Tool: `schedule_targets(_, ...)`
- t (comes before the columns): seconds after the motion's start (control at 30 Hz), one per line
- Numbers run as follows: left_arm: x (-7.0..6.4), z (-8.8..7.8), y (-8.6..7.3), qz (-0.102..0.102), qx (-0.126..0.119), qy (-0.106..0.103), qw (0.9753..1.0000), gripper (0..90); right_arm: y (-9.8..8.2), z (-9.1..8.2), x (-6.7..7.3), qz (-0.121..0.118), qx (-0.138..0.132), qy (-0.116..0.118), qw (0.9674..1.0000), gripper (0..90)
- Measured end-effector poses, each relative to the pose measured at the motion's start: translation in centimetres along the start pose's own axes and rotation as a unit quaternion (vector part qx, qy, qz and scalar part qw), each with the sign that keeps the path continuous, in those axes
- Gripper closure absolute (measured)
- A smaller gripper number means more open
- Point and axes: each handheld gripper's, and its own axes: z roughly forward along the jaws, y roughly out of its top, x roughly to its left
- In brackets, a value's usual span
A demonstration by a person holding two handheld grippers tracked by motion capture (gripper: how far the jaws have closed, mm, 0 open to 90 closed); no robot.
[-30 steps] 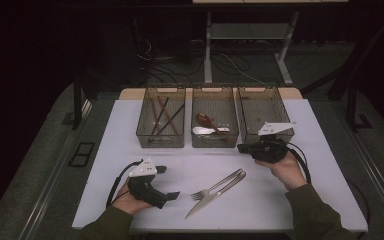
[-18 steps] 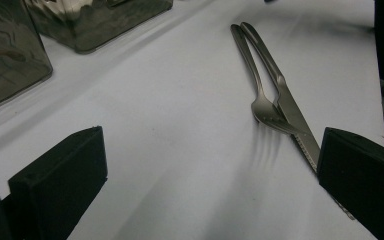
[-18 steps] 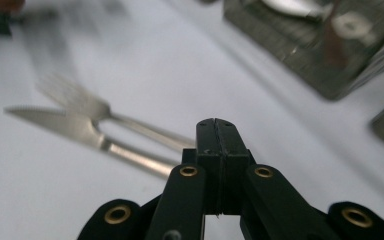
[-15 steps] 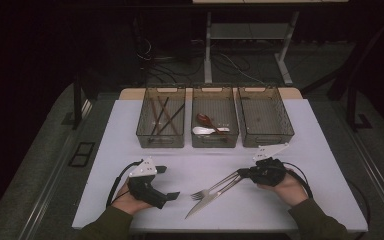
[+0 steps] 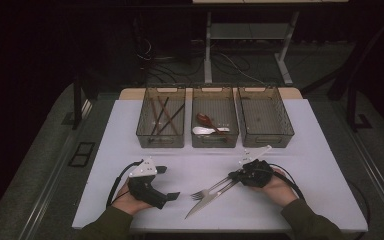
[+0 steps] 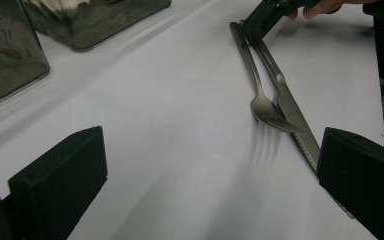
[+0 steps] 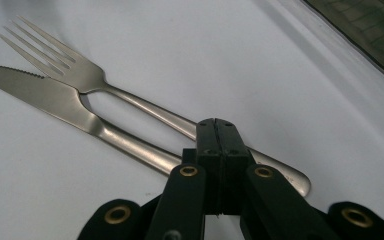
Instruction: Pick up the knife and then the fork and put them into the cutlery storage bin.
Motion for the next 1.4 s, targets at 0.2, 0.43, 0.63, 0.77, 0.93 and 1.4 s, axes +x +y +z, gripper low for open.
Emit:
schedule_targets(0.2, 0.0, 0.1, 0.0, 0.001, 0.003, -0.001, 1.0000, 0.0, 0.2, 0.2, 0.2, -0.015, 0.012, -0.009, 0.9998, 90.0)
schedule_targets(0.43, 0.0, 0.0, 0.0, 0.000, 0.001, -0.001, 1.0000, 0.0, 0.0, -0.2, 0.0, -0.016, 0.032, -0.014, 0.9993, 90.0)
schedule_targets(0.63, 0.0, 0.0, 0.0, 0.000, 0.001, -0.002, 1.0000, 0.0, -0.5, -0.9, 0.0, -0.026, 0.046, -0.007, 0.9986, 90.0)
schedule_targets(0.77, 0.0, 0.0, 0.0, 0.000, 0.001, -0.001, 1.0000, 0.0, -0.9, -1.4, 0.2, -0.029, 0.053, -0.005, 0.9981, 90.0)
schedule_targets(0.93, 0.0, 0.0, 0.0, -0.001, 0.001, -0.001, 1.0000, 0.0, -1.6, -2.0, 0.5, -0.032, 0.058, 0.001, 0.9978, 90.0)
schedule_targets(1.4, 0.0, 0.0, 0.0, 0.000, 0.002, -0.001, 1.0000, 0.0, -3.2, -3.6, 1.3, -0.041, 0.074, 0.020, 0.9962, 90.0)
